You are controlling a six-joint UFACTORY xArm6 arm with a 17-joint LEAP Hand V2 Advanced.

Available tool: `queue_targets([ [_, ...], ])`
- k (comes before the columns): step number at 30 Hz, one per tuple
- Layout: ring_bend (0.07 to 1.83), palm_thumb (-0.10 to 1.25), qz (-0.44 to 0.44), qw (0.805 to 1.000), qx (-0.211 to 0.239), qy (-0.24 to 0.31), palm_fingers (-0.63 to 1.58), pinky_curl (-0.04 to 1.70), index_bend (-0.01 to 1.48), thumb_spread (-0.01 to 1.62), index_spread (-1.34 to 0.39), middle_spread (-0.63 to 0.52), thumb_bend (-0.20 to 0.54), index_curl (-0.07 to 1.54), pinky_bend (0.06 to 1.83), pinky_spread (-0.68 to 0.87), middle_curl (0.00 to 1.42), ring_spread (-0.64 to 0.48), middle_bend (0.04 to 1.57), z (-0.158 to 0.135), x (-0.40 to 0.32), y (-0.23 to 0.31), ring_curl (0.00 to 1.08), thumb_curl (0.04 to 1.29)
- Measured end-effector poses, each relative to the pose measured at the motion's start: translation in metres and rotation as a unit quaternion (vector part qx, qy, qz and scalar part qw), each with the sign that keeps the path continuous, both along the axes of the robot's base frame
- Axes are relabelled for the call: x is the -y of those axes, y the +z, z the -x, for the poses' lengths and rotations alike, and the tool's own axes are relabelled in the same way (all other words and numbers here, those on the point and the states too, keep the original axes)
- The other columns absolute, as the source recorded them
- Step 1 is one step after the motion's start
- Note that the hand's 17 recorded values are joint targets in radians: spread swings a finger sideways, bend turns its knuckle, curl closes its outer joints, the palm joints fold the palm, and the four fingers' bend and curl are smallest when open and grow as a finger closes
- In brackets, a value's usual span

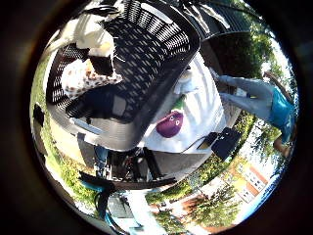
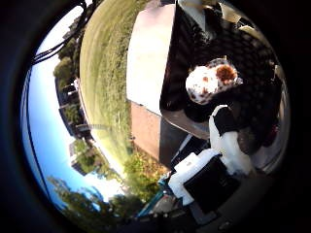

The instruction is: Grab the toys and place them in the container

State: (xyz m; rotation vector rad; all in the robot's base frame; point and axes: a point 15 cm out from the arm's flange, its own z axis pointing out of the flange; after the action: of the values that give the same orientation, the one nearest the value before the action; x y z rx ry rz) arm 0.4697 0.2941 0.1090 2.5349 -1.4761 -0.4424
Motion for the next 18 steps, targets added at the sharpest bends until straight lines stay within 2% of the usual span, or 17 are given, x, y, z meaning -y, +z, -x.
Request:
queue_targets([
  [3,0.62,0.78,-0.006,1.0,0.006,-0.001,-0.14,0.51,0.09,1.12,-0.58,0.06,-0.028,0.74,1.0,0.45,0.4,0.28,0.24,-0.003,0.007,0.023,0.32,0.6],
  [8,0.56,0.77,-0.008,1.0,-0.004,-0.01,-0.1,0.45,0.11,1.11,-0.52,0.08,-0.032,0.59,0.91,0.48,0.38,0.3,0.18,0.002,0.04,0.079,0.3,0.57],
  [13,0.5,0.76,-0.01,0.999,-0.008,-0.037,-0.04,0.39,0.14,1.11,-0.47,0.1,-0.028,0.49,0.79,0.48,0.37,0.29,0.19,0.007,0.115,0.154,0.29,0.54],
  [18,0.46,0.75,0.016,0.998,0.016,-0.057,0.01,0.35,0.15,1.12,-0.4,0.1,-0.027,0.41,0.72,0.48,0.37,0.29,0.2,0.0,0.2,0.188,0.28,0.52],
])
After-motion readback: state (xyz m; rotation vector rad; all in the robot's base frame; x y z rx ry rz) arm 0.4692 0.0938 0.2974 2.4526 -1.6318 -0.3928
